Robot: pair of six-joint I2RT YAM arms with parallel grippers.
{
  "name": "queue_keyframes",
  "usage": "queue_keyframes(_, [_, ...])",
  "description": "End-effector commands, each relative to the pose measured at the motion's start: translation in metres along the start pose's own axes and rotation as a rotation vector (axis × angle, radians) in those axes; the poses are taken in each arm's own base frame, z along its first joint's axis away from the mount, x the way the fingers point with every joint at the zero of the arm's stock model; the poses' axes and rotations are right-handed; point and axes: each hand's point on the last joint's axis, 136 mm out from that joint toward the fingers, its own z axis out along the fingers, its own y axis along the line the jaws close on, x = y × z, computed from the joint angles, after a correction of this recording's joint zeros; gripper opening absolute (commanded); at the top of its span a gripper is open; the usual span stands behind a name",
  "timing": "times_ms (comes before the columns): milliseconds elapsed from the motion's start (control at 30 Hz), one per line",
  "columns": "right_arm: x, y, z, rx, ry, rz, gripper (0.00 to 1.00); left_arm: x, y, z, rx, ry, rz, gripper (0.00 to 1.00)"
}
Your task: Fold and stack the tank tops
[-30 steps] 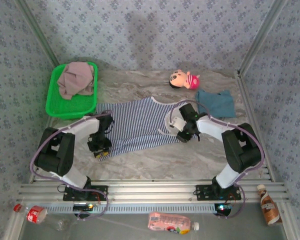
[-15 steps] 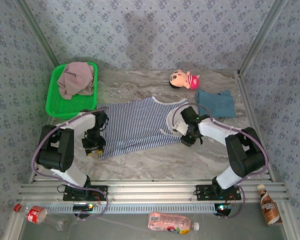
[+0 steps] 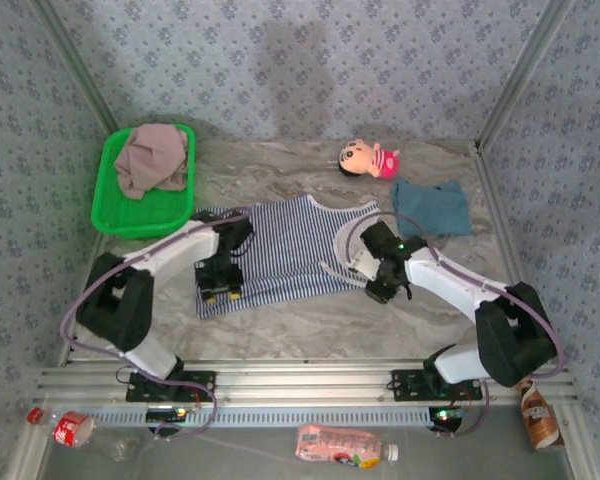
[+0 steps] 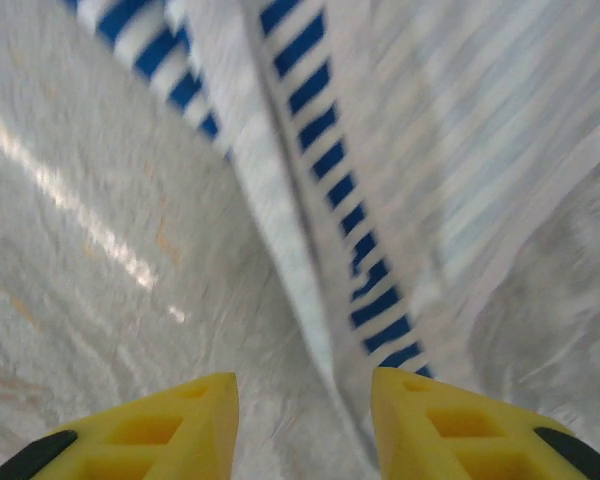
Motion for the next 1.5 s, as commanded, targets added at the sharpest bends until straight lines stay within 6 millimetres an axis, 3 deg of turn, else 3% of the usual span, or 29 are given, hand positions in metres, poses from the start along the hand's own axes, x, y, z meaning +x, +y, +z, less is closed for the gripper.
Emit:
queue_keyframes(0, [-0.043, -0.008, -0.004, 0.009, -0.112, -0.03, 0.41, -0.01, -0.018, 0.014, 0.004, 0.008, -0.007, 0.43])
queue_keyframes(233, [-0.053, 0.01, 0.013, -0.068, -0.099, -0.167, 0.41, -0.028, -0.011, 0.031, -0.06, -0.007, 0.011, 0.42])
queue_keyframes(333, [-0.03, 0.019, 0.012, -0.095, -0.04, -0.203, 0.41, -0.03, -0.002, 0.03, -0.076, -0.004, 0.013, 0.41])
queue_keyframes(533, [0.025, 0.01, 0.008, -0.011, 0.052, -0.192, 0.43, -0.03, 0.017, 0.036, -0.112, 0.024, 0.02, 0.41])
queue_keyframes(700, [0.039, 0.006, 0.014, 0.017, 0.091, -0.205, 0.44, -0.035, 0.025, 0.031, -0.116, 0.017, 0.018, 0.41])
queue_keyframes(900, [0.035, 0.001, 0.021, 0.033, 0.091, -0.214, 0.42, -0.034, 0.032, 0.03, -0.131, 0.017, 0.028, 0.41])
queue_keyframes(1167, [0.007, -0.016, 0.015, 0.042, 0.026, -0.138, 0.15, -0.035, 0.036, 0.03, -0.145, 0.016, 0.038, 0.41])
queue_keyframes(1300, [0.001, -0.023, 0.019, 0.019, 0.031, -0.09, 0.13, -0.036, 0.038, 0.028, -0.154, 0.012, 0.043, 0.41])
queue_keyframes(1467, [0.009, -0.029, 0.036, 0.014, 0.101, -0.067, 0.13, -0.037, 0.042, 0.026, -0.163, 0.008, 0.044, 0.41])
